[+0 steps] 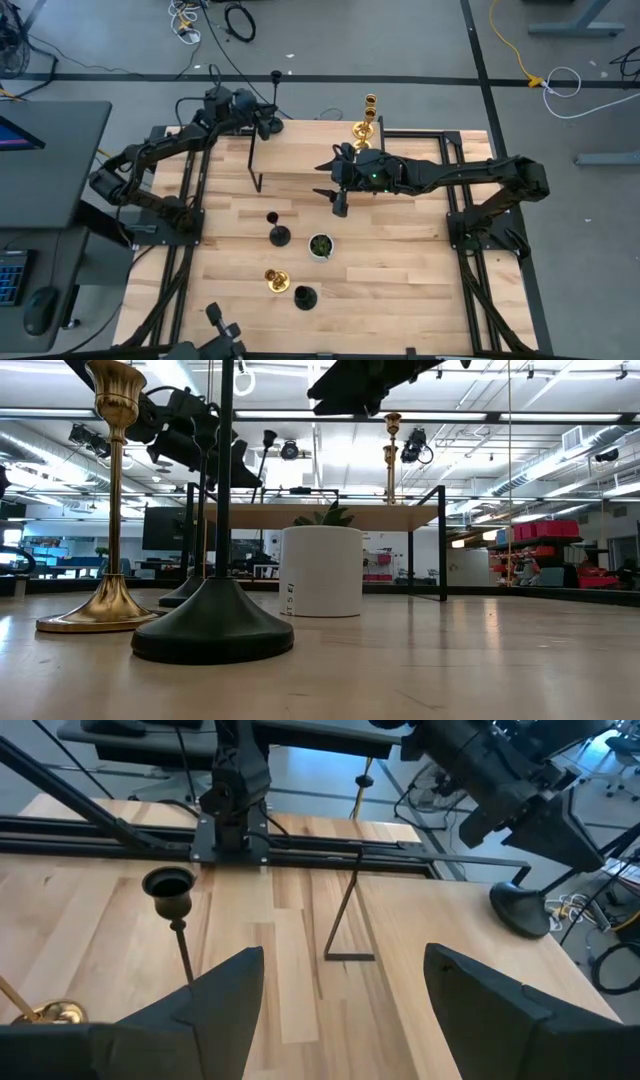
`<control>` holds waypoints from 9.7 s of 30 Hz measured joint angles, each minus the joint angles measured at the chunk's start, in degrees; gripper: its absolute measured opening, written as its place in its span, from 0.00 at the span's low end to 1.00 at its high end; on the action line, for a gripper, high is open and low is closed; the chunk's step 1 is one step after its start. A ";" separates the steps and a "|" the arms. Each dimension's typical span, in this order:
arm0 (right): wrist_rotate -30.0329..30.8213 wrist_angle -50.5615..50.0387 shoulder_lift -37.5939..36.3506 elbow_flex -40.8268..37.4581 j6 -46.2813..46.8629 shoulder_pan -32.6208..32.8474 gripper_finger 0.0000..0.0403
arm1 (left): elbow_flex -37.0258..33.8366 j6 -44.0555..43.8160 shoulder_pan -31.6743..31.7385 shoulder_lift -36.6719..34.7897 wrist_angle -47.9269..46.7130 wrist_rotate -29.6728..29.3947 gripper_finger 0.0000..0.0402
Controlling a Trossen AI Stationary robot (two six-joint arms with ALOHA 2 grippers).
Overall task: Pick & Place candle stick holders
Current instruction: Put the right black candle holder on the shelf, then put the top black candle holder on the shelf aligned with the other black candle holder
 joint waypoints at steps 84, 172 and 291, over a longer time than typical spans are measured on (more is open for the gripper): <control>-0.04 0.46 0.00 -0.02 2.58 0.01 0.68 | -0.13 9.27 -15.63 -34.96 -42.12 32.00 0.44; -0.15 1.26 0.00 -0.02 1.37 0.11 0.68 | -32.70 -6.86 -57.62 -24.12 6.96 -16.55 0.44; -2.99 1.29 0.02 -0.02 -1.51 0.13 0.68 | 6.69 1.20 -11.83 -21.04 -30.24 -9.75 0.03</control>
